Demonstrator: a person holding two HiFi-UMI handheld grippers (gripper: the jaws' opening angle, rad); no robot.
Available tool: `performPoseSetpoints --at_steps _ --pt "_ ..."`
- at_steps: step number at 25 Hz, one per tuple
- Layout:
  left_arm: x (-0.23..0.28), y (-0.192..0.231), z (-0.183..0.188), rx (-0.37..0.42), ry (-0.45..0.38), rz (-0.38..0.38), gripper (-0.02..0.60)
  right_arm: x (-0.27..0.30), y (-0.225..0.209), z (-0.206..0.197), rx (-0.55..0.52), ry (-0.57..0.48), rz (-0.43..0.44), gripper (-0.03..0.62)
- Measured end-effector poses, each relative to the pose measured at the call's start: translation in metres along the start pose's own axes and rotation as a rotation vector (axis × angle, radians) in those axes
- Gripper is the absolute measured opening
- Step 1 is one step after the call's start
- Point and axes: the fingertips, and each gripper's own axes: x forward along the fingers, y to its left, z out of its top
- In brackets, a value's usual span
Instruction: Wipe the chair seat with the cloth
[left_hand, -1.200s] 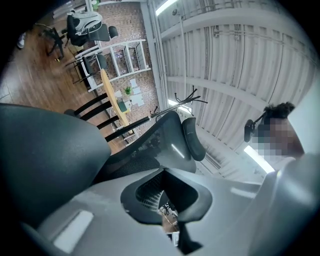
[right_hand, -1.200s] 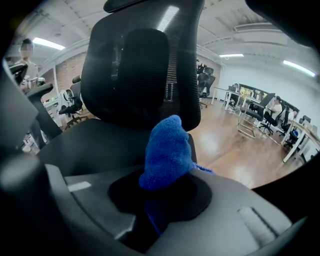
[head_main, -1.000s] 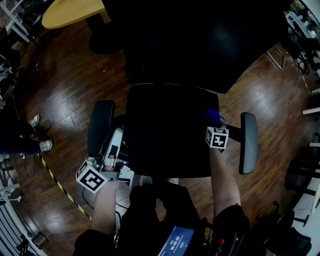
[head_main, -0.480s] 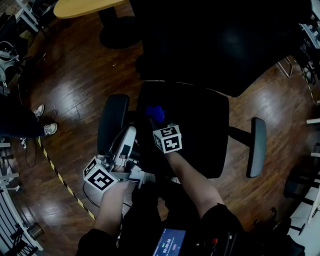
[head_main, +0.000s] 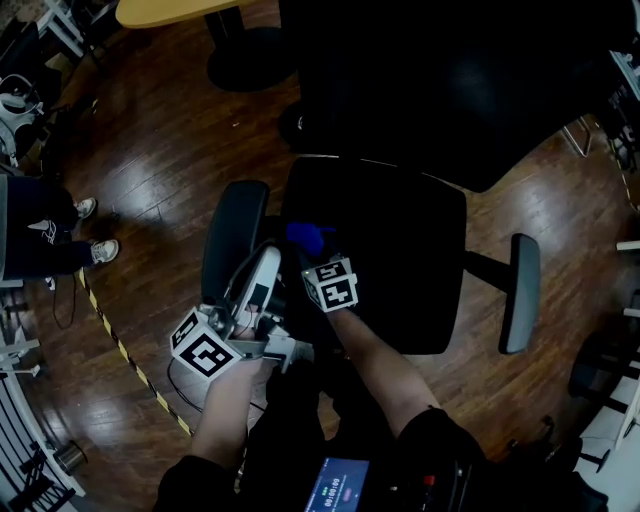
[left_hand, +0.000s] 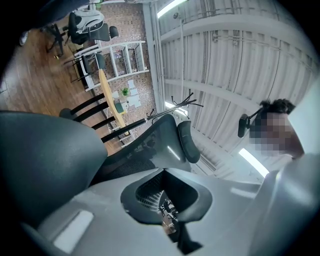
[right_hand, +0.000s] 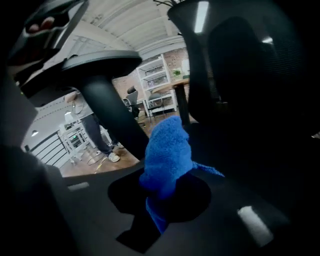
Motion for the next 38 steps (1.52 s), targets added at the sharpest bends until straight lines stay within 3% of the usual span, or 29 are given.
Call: performPoseSetpoints --at_steps 7,12,16,22,26,32,38 --pt "0.001 0.003 -0.001 -0.001 0.005 0.013 -0.008 -0.124 -0.156 -0.064 0.084 0.076 -0.316 0.078" --pt "0.008 0.003 -0.008 0.009 0.037 0.005 -0.008 -0.236 -0.249 -0.089 0.2 0.038 -0.569 0.078" --pt "0.009 0.004 -0.008 0.016 0.032 0.007 -0.008 -0.256 -0.267 -0.096 0.254 0.015 -0.604 0.078" --pt "0.009 0.001 -0.013 0.012 0.03 0.005 -0.008 -0.255 -0.263 -0.091 0.177 0.049 -0.664 0.08" --pt "0.007 0.002 -0.016 -0.004 0.026 0.001 -0.008 -0.211 -0.208 -0.061 0.087 0.023 -0.551 0.079" --pt "0.004 -0.004 -0.012 -0.006 0.012 -0.012 -0.008 -0.098 -0.046 0.004 0.076 -0.085 -0.193 0.08" --pt "0.001 -0.008 -0.015 -0.001 0.024 -0.015 -0.008 -0.025 0.068 -0.01 0.04 0.004 0.054 0.08"
